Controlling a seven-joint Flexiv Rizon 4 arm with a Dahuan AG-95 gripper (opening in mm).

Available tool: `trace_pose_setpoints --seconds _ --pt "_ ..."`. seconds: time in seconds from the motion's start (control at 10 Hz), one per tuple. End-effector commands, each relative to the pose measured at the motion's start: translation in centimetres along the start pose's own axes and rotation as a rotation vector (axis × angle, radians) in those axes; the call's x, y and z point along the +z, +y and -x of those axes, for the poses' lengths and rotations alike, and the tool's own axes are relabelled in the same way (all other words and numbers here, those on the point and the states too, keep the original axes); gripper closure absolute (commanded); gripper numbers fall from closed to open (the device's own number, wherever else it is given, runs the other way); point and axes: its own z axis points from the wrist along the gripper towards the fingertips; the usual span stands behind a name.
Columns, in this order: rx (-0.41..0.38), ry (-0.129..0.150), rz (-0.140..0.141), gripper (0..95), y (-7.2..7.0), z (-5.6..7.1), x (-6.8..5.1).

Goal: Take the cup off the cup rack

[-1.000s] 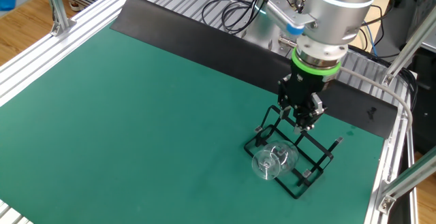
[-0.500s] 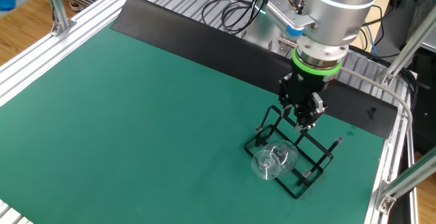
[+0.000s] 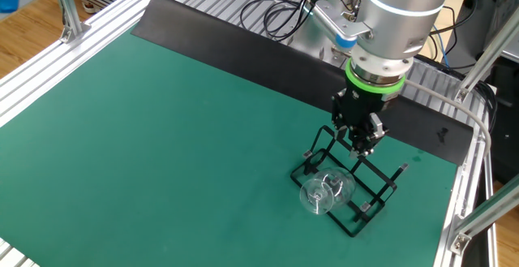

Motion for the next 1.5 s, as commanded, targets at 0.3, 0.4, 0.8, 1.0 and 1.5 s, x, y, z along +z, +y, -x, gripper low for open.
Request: trace_pose_setpoints --seconds 0.3,0.4,0.8,1.0,1.5 --pt "-0.059 0.001 -0.005 57.0 0.0 0.0 0.0" --pt "-0.079 0.003 -0.007 57.0 0.0 0.0 0.0" --pt "-0.131 0.004 -0.005 57.0 0.0 0.0 0.0" --pt "-0.132 0.000 0.001 57.0 0.0 0.0 0.0" --pt "-0.110 -0.020 0.013 57.0 2.7 1.5 0.4"
